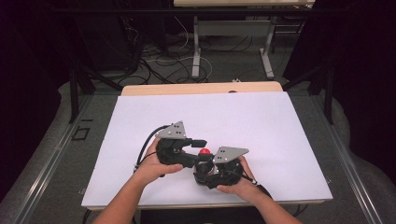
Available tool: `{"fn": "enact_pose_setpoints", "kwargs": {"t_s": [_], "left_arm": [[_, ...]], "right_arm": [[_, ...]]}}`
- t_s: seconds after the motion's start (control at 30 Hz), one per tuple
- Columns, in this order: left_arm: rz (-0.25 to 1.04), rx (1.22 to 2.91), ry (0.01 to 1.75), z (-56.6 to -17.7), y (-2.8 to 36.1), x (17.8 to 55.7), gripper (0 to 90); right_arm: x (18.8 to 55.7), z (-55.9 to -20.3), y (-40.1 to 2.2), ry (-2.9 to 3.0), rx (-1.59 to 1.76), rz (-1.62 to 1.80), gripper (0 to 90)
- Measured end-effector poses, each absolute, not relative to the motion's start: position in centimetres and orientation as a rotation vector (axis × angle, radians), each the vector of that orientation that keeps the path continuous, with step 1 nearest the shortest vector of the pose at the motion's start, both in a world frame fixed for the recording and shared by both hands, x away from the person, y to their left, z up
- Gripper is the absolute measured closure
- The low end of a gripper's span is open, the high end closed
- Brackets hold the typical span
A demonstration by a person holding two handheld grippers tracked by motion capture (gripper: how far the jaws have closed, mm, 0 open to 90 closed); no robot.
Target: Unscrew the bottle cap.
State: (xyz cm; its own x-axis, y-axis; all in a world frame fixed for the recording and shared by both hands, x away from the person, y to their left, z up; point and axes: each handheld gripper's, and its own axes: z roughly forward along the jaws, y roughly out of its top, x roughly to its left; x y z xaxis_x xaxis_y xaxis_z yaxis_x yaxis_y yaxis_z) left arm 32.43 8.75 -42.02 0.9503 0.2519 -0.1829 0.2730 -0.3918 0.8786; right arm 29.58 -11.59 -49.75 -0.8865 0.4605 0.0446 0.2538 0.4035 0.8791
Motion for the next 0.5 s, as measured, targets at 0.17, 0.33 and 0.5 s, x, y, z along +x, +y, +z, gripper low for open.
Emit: {"fn": "enact_pose_setpoints", "kwargs": {"t_s": [0.17, 0.33, 0.5], "left_arm": [[-0.015, 1.983, 0.379, -42.3, 8.3, 32.2, 56.3], [0.111, 1.98, 0.447, -42.3, 7.6, 31.2, 61.3], [0.24, 1.96, 0.567, -42.1, 6.5, 30.0, 61.6]], "right_arm": [[29.6, -49.8, -11.5, 2.456, 0.633, 1.474, 29.7], [29.7, -49.9, -11.6, 2.434, 0.694, 1.44, 29.7], [29.7, -49.9, -11.6, 2.385, 0.726, 1.414, 29.7]]}}
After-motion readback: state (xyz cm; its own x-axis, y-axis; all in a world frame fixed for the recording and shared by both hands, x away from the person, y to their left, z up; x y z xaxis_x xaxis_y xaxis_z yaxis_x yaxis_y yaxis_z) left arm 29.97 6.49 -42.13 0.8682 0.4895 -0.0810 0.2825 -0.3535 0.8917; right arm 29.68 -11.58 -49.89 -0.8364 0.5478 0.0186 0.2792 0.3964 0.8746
